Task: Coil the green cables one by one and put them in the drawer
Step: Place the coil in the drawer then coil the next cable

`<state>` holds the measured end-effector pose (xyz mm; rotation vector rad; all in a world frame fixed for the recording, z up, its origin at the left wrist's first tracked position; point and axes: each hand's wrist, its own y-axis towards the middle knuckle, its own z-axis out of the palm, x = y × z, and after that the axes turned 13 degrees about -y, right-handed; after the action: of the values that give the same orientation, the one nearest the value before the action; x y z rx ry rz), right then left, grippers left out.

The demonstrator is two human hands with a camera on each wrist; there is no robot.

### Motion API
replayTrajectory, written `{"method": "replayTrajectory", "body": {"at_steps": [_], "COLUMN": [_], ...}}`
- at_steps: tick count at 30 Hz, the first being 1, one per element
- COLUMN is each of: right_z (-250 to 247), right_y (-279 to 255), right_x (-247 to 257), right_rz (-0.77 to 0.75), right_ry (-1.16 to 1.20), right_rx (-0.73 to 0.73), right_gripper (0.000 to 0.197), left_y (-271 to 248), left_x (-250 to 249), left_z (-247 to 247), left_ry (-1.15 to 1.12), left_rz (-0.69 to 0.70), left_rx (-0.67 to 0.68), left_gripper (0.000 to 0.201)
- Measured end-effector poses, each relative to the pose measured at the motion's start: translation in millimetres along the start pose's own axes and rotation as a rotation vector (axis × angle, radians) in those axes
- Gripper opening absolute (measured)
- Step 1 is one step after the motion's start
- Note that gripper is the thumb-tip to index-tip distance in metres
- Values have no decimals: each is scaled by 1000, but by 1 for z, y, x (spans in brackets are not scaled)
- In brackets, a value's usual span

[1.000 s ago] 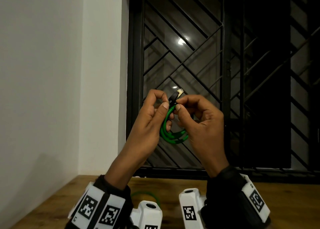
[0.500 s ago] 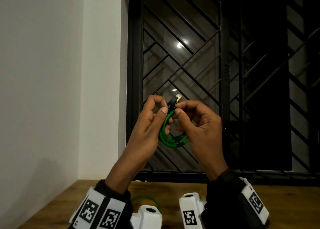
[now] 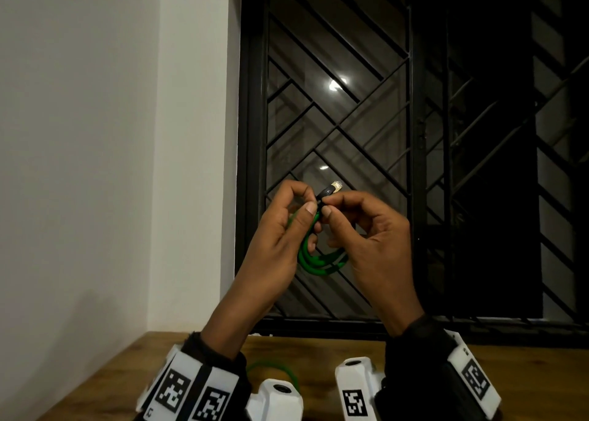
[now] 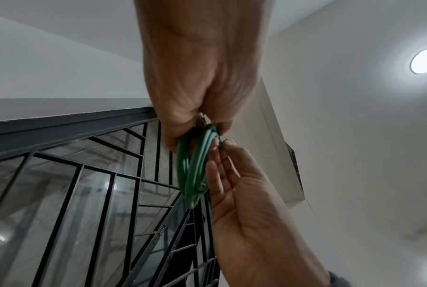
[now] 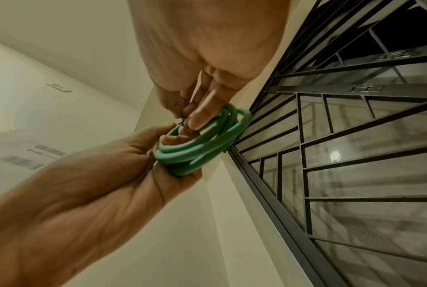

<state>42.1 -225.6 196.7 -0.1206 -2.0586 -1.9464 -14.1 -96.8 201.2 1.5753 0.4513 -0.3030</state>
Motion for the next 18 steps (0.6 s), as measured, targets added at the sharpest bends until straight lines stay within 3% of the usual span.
{"method": "replayTrajectory", "body": {"at_steps": [8, 18], "right_z": [1, 1], "right_y": [-1, -2], "right_x": [1, 3], "right_rz": [48, 22], "right_ry": [109, 46], "right_rx": [31, 26], "right_gripper": [17, 19], "left_y": [-2, -1], "left_x": [-1, -2], "left_z": [2, 2], "left_ry": [9, 64], "left_rz": [-19, 13], "left_rx": [-39, -7], "left_gripper": [16, 13]}}
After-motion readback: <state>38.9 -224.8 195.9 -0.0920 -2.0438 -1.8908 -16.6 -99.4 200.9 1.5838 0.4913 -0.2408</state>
